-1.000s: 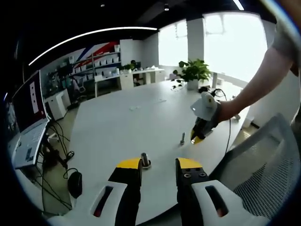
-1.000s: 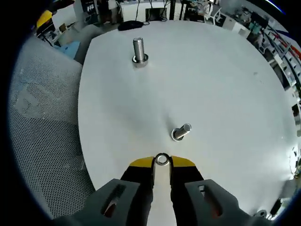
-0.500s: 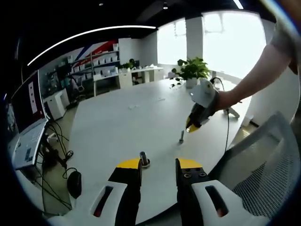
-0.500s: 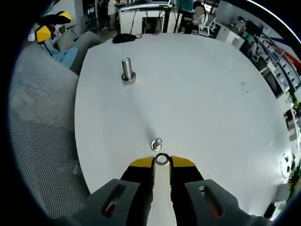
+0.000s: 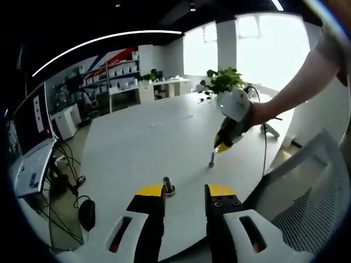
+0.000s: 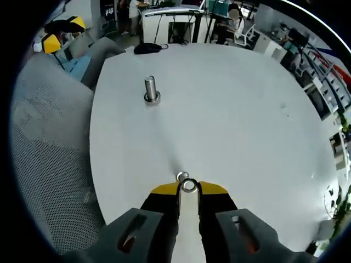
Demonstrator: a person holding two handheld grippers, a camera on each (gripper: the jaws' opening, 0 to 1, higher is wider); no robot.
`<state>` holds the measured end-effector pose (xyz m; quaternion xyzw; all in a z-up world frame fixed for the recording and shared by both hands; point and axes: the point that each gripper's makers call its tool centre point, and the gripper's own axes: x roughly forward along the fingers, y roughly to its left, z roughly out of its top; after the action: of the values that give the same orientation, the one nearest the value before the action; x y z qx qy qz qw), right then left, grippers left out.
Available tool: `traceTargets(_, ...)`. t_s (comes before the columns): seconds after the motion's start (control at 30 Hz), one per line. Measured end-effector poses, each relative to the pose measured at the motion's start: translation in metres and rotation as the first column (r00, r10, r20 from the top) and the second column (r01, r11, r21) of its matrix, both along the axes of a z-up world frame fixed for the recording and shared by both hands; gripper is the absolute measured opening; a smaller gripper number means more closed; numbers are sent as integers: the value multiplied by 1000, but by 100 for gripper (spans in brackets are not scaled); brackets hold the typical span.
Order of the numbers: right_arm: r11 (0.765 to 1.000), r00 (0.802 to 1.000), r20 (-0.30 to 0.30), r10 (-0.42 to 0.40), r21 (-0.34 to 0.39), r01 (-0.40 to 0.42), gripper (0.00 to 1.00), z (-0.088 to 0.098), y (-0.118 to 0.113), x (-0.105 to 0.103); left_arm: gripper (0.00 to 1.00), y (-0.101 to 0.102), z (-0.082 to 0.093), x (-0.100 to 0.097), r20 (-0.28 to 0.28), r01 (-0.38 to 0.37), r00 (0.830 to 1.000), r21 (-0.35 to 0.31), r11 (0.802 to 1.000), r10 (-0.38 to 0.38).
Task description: Place the washer onto the threaded stud by aligning its center hole with the stud, sliding it down to the base, and recovering from edge contact or off-axis alignment until the washer reaches the visible bottom stop.
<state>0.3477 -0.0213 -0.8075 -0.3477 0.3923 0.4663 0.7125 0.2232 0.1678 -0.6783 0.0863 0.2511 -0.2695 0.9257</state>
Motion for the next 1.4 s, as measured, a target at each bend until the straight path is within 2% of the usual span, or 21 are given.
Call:
traceTargets(0.13, 1000, 1000, -5, 15, -6, -15, 13, -2, 6, 1, 26, 0, 1, 0, 3, 0, 1000, -3, 1000, 0)
traceTargets(0.87, 999, 999, -33, 19, -43, -21, 13, -12, 7, 2, 26, -1, 2, 0, 6, 4, 1000, -9, 1000, -4)
traceTargets(1.4, 995, 998, -61, 21, -98, -27, 14, -35, 3, 5, 26, -1, 3, 0, 7, 1, 1000, -19, 1000, -1)
